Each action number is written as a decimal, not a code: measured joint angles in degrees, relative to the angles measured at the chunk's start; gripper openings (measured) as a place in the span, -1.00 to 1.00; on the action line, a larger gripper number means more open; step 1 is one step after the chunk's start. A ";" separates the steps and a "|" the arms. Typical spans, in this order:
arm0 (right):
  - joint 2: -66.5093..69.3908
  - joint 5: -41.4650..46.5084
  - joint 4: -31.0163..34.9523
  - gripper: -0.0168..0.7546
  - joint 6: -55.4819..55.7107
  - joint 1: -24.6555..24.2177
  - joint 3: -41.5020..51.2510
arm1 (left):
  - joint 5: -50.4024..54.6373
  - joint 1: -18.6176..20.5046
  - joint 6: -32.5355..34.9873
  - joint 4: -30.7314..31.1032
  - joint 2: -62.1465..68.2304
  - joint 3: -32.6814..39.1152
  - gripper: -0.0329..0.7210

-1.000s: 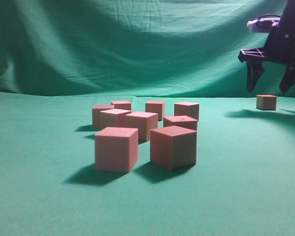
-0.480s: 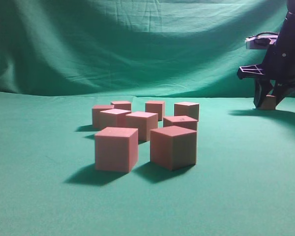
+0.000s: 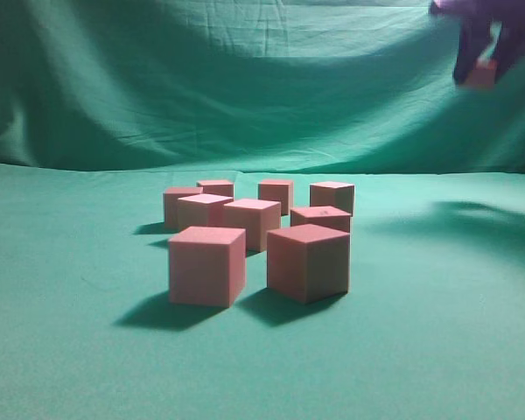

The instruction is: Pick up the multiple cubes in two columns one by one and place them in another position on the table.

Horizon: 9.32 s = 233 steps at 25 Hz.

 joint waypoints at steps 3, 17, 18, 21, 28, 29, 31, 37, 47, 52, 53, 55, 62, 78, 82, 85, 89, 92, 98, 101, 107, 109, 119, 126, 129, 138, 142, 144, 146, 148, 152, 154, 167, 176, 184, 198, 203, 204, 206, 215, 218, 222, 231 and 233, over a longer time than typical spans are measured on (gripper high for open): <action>-5.07 5.01 2.52 -0.30 0.00 0.00 0.00 | 0.00 0.00 0.00 0.00 0.00 0.00 -0.91; -33.52 7.45 6.61 -0.30 -4.04 21.16 25.35 | 0.00 0.00 0.00 0.00 0.00 0.00 -0.91; -33.65 7.33 6.70 -0.30 -4.28 24.19 26.63 | 0.00 0.00 0.00 0.00 0.00 0.00 -0.91; -32.49 6.19 6.89 -0.30 -4.93 32.74 28.23 | 0.00 0.00 0.00 0.00 0.00 0.00 -0.91; -23.14 -0.81 7.70 -0.30 -8.14 47.32 28.21 | 0.00 0.00 0.00 0.00 0.00 0.00 -0.91; -21.54 -1.53 7.93 -0.30 -8.14 48.47 28.21 | 0.00 0.00 0.00 0.00 0.00 0.00 -0.91; -18.71 -3.25 8.05 -0.30 -7.89 50.60 28.21 | 0.00 0.00 0.00 0.00 0.00 0.00 -0.91; -11.63 -5.85 8.26 -0.30 -4.73 51.99 28.21 | 0.00 0.00 0.00 0.00 0.00 0.00 -0.91; -5.78 -9.34 4.83 -0.30 1.27 51.99 28.21 | 0.00 0.00 0.00 0.00 0.00 0.00 -0.91; -4.87 -9.68 0.77 -0.30 5.63 51.99 28.21 | 0.00 0.00 0.00 0.00 0.00 0.00 -0.91; -4.77 -9.84 0.64 -0.30 5.75 51.99 28.21 | 0.00 0.00 0.00 0.00 0.00 0.00 -0.91; -4.77 -10.05 0.55 -0.30 6.24 51.99 28.21 | 0.00 0.00 0.00 0.00 0.00 0.00 -0.91; -4.77 -11.17 0.55 -0.30 8.61 51.99 28.21 | 0.00 0.00 0.00 0.00 0.00 0.00 -0.91; -4.11 -11.51 3.14 -0.30 9.34 51.99 28.21 | 0.00 0.00 0.00 0.00 0.00 0.00 -0.91; -3.44 -11.25 3.27 -0.30 10.02 51.99 28.10 | 0.00 0.00 0.00 0.00 0.00 0.00 -0.91; -3.35 -11.58 3.27 -0.30 9.27 51.99 28.10 | 0.00 0.00 0.00 0.00 0.00 0.00 -0.91; -3.23 -10.93 3.27 -0.30 6.55 51.99 27.58 | 0.00 0.00 0.00 0.00 0.00 0.00 -0.91; -3.03 -8.65 3.27 -0.30 4.90 51.99 25.83 | 0.00 0.00 0.00 0.00 0.00 0.00 -0.91; -3.03 -2.98 3.27 0.29 4.62 51.99 19.94 | 0.00 0.00 0.00 0.00 0.00 0.00 -0.91; -3.03 0.71 3.27 0.37 4.62 51.99 18.90 | 0.00 0.00 0.00 0.00 0.00 0.00 -0.91; -3.03 2.92 2.63 0.37 4.62 51.99 18.80 | 0.00 0.00 0.00 0.00 0.00 0.00 -0.91; -2.99 2.92 1.10 0.26 4.62 51.99 18.80 | 0.00 0.00 0.00 0.00 0.00 0.00 -0.91; -1.19 0.41 1.41 0.26 4.72 51.99 18.63 | 0.00 0.00 0.00 0.00 0.00 0.00 -0.91; -1.19 2.02 0.12 0.26 4.72 51.99 17.93 | 0.00 0.00 0.00 0.00 0.00 0.00 -0.91; -2.00 9.33 -3.13 0.04 4.72 51.99 14.40 | 0.00 0.00 0.00 0.00 0.00 0.00 -0.91; -10.85 29.23 -12.30 -0.96 6.52 51.99 3.02 | 0.00 0.00 0.00 0.00 0.00 0.00 -0.91; -19.03 30.34 -15.40 -0.96 8.18 51.99 3.04 | 0.00 0.00 0.00 0.00 0.00 0.00 -0.91; -23.10 30.57 -16.02 -0.96 8.28 51.99 3.00 | 0.00 0.00 0.00 0.00 0.00 0.00 -0.91; -27.37 30.91 -16.01 -0.96 8.28 51.99 3.00 | 0.00 0.00 0.00 0.00 0.00 0.00 -0.91; -31.30 31.15 -16.01 -0.96 8.28 51.99 3.26 | 0.00 0.00 0.00 0.00 0.00 0.00 -0.91; -41.10 31.15 -16.01 -0.96 7.94 51.99 9.03 | 0.00 0.00 0.00 0.00 0.00 0.00 -0.91; -46.62 30.30 -15.79 -0.96 7.94 51.99 13.31 | 0.00 0.00 0.00 0.00 0.00 0.00 -0.91; -74.97 27.71 -5.21 -0.96 2.16 51.99 34.73 | 0.00 0.00 0.00 0.00 0.00 0.00 -0.91; -91.09 25.72 -3.19 -0.96 1.33 51.99 46.46 | 0.00 0.00 0.00 0.00 0.00 0.00 -0.91; -102.44 22.70 0.26 -0.96 -3.19 51.99 52.98 | 0.00 0.00 0.00 0.00 0.00 0.00 -0.91; -109.80 7.43 4.31 -0.96 -6.28 51.99 62.28 | 0.00 0.00 0.00 0.00 0.00 0.00 -0.91; -109.80 9.55 6.24 -0.96 -6.19 51.99 62.37 | 0.00 0.00 0.00 0.00 0.00 0.00 -0.91; -109.80 9.68 7.72 -0.96 -5.94 51.99 62.37 | 0.00 0.00 0.00 0.00 0.00 0.00 -0.91; -109.80 9.24 9.53 -0.96 -5.83 51.99 62.39 | 0.00 0.00 0.00 0.00 0.00 0.00 -0.91; -109.80 -1.16 4.81 -0.96 -6.40 51.99 63.84 | 0.00 0.00 0.00 0.00 0.00 0.00 -0.91; -109.80 -7.26 3.40 -0.96 -6.82 49.63 69.44 | 0.00 0.00 0.00 0.00 0.00 0.00 -0.91; -111.32 -18.91 2.66 -0.96 -7.49 44.35 79.86 | 0.00 0.00 0.00 0.00 0.00 0.00 -0.91; -114.40 -31.99 2.21 -0.96 -7.69 30.56 97.63 | 0.00 0.00 0.00 0.00 0.00 0.00 -0.91; -114.40 -31.51 2.07 -0.96 -7.82 27.08 98.03 | 0.00 0.00 0.00 0.00 0.00 0.00 -0.91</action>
